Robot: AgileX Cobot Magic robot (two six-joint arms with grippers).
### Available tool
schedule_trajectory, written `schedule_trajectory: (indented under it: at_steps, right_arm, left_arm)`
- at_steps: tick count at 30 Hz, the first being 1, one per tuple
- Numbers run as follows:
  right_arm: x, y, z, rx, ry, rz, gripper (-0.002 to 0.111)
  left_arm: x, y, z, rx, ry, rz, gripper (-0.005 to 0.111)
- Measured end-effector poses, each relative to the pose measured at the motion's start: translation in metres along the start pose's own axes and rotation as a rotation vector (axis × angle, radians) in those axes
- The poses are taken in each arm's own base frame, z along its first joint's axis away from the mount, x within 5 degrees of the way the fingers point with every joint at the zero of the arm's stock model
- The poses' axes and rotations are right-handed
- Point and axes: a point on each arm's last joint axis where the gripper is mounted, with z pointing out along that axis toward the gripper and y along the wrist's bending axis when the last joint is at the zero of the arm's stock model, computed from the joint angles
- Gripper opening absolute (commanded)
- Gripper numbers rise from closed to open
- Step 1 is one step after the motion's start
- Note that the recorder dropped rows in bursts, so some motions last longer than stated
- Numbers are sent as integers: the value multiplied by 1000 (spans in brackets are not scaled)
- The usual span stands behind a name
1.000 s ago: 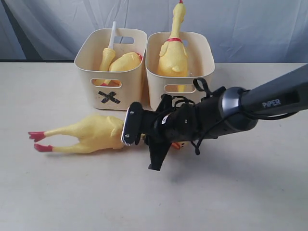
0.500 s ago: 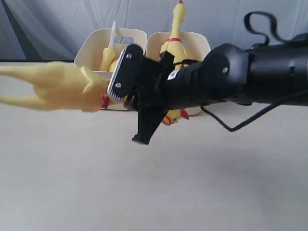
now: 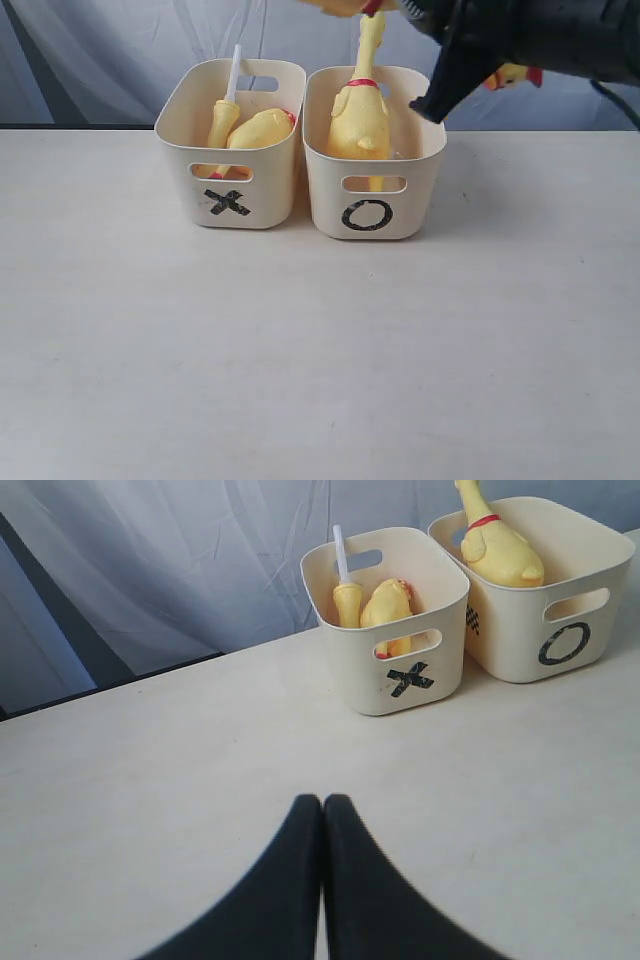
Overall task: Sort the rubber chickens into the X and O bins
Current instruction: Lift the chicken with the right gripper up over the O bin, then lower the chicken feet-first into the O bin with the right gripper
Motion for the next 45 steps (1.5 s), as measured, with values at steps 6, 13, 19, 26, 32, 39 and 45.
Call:
schedule_trajectory:
  at_steps: [6, 13, 19, 26, 32, 39, 45]
  right_arm:
    - [43, -40, -6, 100, 137, -280, -1]
    - [61, -55, -10, 112, 207, -503, -1]
    - [61, -55, -10, 92, 215, -645, -1]
    - [61, -58, 0, 49, 234, -688, -1]
    - [59, -66, 10, 16, 258, -785, -1]
    - [58, -76, 20, -36, 305, -881, -1]
    - [68, -81, 30, -107, 420, -949, -1]
  left_arm:
    - [0, 0, 0, 0, 0, 0, 0]
    - [0, -1, 0, 12, -2, -7, 0]
    - [0, -1, 0, 12, -2, -7, 0]
    - [0, -1, 0, 12, -2, -7, 0]
    - [0, -1, 0, 12, -2, -7, 0]
    - [0, -1, 0, 12, -2, -7, 0]
    - [0, -1, 0, 12, -2, -7, 0]
